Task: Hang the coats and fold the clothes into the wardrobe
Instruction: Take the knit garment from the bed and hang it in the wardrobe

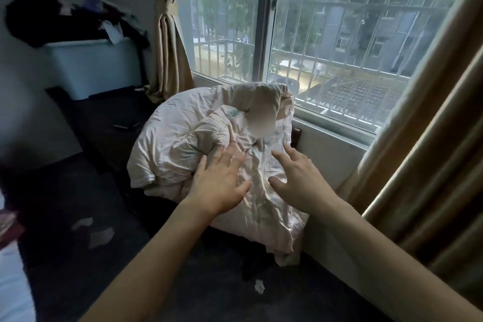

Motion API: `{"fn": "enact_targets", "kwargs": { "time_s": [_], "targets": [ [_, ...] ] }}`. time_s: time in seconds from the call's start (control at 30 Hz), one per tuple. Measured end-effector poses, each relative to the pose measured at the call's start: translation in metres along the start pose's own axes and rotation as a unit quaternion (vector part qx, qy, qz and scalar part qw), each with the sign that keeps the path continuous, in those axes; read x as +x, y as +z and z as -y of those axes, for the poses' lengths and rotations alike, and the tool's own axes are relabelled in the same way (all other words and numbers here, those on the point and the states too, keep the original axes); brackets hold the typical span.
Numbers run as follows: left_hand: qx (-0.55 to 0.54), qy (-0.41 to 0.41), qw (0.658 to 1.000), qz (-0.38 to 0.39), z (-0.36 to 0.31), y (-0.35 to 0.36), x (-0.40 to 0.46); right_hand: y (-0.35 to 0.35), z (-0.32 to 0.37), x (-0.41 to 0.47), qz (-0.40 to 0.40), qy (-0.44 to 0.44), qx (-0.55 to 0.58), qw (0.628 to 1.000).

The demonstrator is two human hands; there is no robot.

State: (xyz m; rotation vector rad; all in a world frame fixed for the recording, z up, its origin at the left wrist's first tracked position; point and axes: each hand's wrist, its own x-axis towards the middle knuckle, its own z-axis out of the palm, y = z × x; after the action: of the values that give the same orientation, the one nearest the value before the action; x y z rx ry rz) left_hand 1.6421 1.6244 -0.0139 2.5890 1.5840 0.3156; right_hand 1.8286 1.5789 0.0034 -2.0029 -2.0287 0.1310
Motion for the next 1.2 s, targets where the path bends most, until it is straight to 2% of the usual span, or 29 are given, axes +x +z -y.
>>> {"fn": "enact_targets", "kwargs": {
  "time_s": [0.27, 0.5, 0.83, 1.2],
  "targets": [
    [0.012, -0.077, 0.997, -0.006, 0.105, -0.021, 0.042, 0.030, 0.076, 0.112, 0.029, -0.082, 0.006, 0.996],
    [0.021, -0.178, 0.984, -0.002, 0.198, -0.024, 0.023, 0.077, 0.154, 0.176, 0.091, -0.168, 0.033, 0.981],
    [0.046, -0.341, 0.939, 0.017, 0.314, -0.023, -0.007, 0.151, 0.271, 0.259, 0.167, -0.300, 0.048, 0.938],
    [0.060, -0.450, 0.891, -0.007, 0.411, -0.047, 0.043, 0.193, 0.353, 0.392, 0.195, -0.430, 0.042, 0.881]
  ]
}}
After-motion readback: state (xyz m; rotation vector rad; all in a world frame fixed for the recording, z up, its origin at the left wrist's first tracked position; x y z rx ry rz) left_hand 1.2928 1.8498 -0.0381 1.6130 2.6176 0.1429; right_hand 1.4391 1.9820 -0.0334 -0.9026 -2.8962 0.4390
